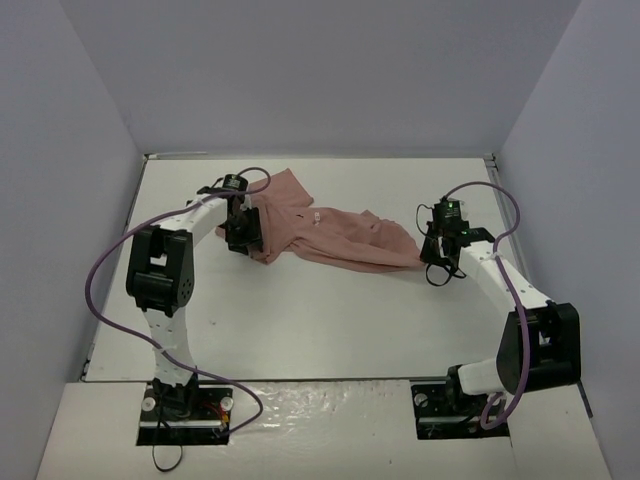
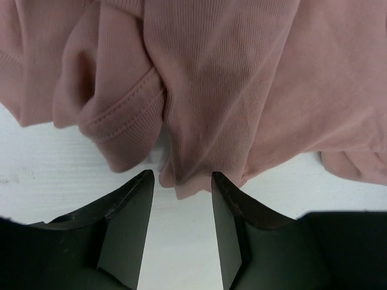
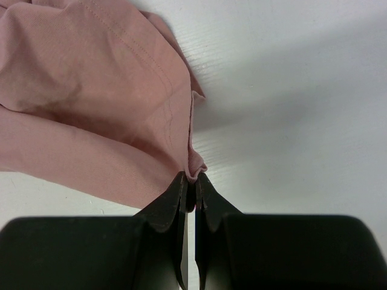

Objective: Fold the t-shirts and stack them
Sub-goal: Flatten out the tshirt

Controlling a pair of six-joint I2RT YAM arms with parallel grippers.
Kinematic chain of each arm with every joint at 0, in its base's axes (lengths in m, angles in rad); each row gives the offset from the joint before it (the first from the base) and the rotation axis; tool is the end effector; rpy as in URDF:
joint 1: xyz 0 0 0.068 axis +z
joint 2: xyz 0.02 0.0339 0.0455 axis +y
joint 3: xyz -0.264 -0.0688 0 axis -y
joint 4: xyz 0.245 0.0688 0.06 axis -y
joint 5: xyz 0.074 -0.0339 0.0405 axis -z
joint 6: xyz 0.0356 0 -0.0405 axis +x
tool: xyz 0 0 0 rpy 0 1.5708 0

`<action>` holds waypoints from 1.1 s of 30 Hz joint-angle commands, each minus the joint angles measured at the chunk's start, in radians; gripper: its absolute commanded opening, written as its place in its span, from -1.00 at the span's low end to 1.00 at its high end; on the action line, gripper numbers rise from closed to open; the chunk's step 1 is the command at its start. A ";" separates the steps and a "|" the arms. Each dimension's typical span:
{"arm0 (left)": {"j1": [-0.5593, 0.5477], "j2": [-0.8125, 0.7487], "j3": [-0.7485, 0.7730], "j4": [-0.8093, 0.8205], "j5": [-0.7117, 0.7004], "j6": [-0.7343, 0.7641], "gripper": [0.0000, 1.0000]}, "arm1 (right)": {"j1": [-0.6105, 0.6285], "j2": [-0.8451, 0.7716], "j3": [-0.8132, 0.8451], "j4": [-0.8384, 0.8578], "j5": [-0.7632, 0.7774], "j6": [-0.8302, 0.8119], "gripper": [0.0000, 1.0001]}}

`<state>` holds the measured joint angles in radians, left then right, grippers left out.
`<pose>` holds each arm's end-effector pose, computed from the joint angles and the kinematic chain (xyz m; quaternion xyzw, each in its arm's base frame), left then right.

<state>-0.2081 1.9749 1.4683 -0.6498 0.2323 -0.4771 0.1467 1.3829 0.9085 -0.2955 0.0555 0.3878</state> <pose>0.4003 -0.0929 0.1904 -0.1067 0.9664 -0.1755 0.1544 0.2918 0.0411 0.2381 0.1214 0.9126 0.0783 0.3826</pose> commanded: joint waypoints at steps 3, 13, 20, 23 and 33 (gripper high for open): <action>0.004 -0.004 0.075 0.029 0.001 0.025 -0.21 | 0.010 -0.045 -0.006 0.015 0.009 -0.006 -1.00; 0.001 -0.015 0.075 0.032 0.013 0.023 -0.75 | 0.010 -0.041 -0.007 0.013 0.012 -0.006 -1.00; 0.002 -0.059 0.060 0.024 0.025 0.026 -1.00 | 0.010 -0.033 0.003 0.015 0.015 -0.006 -1.00; 0.003 -0.100 0.073 -0.004 0.029 0.031 -1.00 | 0.010 -0.039 0.014 0.015 0.023 -0.007 -1.00; 0.088 -0.299 0.286 -0.225 0.080 0.036 -1.00 | 0.004 -0.084 0.183 -0.041 0.070 0.001 -1.00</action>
<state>-0.1811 1.8491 1.6357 -0.7809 0.2700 -0.4521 0.1467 1.3651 0.9742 -0.3212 0.0673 0.3891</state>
